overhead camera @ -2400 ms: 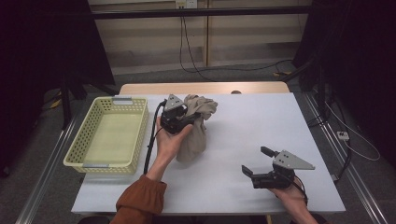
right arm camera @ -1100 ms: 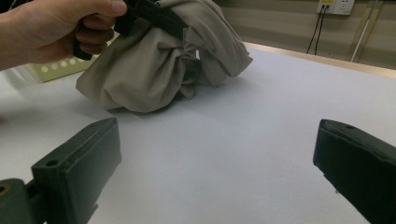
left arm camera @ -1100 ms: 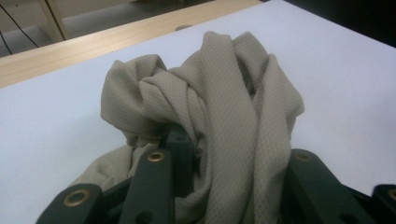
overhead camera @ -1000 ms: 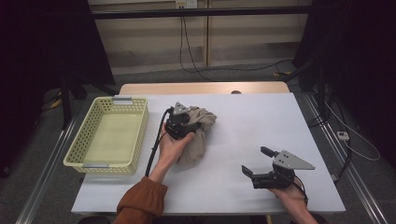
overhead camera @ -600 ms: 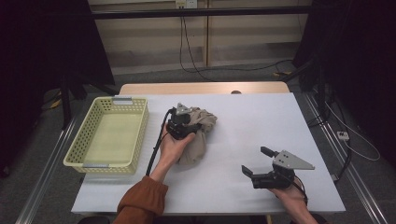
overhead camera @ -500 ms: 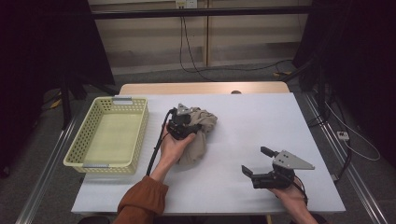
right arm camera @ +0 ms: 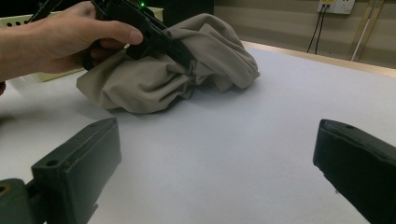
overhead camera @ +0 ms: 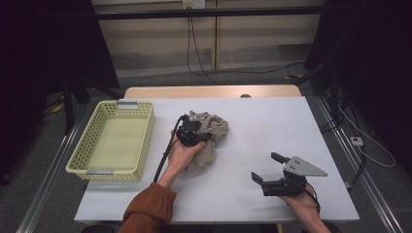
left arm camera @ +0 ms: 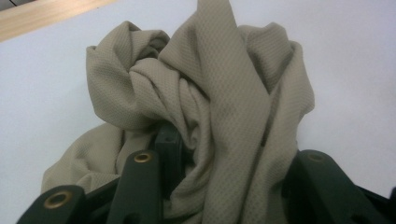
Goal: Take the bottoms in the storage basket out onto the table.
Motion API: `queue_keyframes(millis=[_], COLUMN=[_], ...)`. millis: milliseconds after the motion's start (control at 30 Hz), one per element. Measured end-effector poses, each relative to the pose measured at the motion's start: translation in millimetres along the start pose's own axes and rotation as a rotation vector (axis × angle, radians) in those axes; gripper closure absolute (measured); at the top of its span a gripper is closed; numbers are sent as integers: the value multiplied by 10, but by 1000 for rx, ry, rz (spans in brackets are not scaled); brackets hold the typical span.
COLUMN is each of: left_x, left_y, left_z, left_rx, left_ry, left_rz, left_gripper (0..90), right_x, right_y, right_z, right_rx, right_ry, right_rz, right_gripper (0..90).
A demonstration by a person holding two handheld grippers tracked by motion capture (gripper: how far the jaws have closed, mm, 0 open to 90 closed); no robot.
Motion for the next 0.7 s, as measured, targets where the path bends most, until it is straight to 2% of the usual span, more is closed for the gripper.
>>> queue_keyframes(millis=[167, 200, 567, 700], left_x=[-21, -26, -55, -63], left_y=[-49, -61, -113, -132], left_z=[13, 9, 49, 75], left_rx=[20, 7, -10, -10], left_ry=[-8, -6, -50, -61], left_rz=[-15, -17, -50, -58], left_gripper=[564, 564, 510, 440], right_x=[0, 0, 3, 3], right_y=[-1, -2, -6, -2], right_z=[1, 2, -9, -7], right_rx=[0, 1, 3, -1], right_ry=[0, 0, 2, -1], right_rz=[0, 0, -2, -2], right_gripper=[9, 9, 9, 9])
Point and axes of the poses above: each handheld gripper's, and its own axes: y roughly backward along the jaws, x roughly out of its top, z roughly to its right, the point moved 1 cm from there along -y, roughly forward along the jaws, and after that the axes turned 9 degrees about x, right-handed, at the moved point
